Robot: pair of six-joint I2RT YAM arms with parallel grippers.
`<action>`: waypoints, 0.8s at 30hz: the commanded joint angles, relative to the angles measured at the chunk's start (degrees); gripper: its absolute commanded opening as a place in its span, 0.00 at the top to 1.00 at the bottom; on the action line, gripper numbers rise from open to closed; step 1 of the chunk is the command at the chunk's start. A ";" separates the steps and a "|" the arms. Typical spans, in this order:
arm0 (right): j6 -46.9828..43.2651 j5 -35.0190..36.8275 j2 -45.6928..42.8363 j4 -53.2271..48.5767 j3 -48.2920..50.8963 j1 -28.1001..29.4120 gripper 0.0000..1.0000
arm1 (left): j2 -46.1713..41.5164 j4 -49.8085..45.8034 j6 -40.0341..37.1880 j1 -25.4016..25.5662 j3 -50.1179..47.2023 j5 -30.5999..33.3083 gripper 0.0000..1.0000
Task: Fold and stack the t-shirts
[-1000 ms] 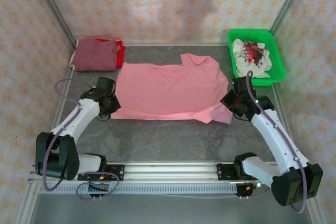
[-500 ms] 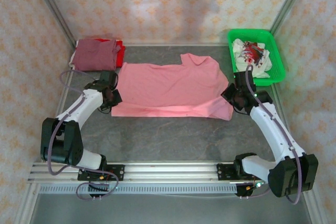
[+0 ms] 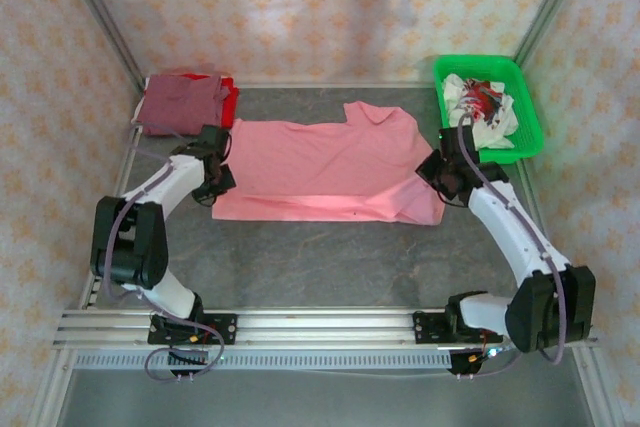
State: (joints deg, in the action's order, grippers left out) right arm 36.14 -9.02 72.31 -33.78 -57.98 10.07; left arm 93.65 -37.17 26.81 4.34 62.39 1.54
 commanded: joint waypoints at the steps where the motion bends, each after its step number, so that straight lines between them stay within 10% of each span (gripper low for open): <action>1: 0.25 1.40 4.09 4.49 -4.51 -0.57 1.00 | 4.33 1.21 -2.03 -0.74 6.23 3.73 1.00; 4: -0.38 0.64 9.42 5.98 -9.39 -2.03 0.96 | 9.78 0.06 -3.07 -0.80 12.75 4.95 0.79; 9: -4.33 0.00 17.58 -1.56 -22.07 -4.10 0.54 | 14.40 -5.03 -3.25 -0.91 22.13 4.97 0.56; 24: -2.66 -11.82 0.59 2.00 3.84 0.24 0.57 | -6.50 3.12 -0.36 6.99 -8.77 3.08 0.50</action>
State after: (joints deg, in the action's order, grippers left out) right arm 32.36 -18.55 71.88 -30.59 -58.04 9.54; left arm 88.33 -36.07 25.56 9.87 55.42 3.77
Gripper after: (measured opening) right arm 0.432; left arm 0.500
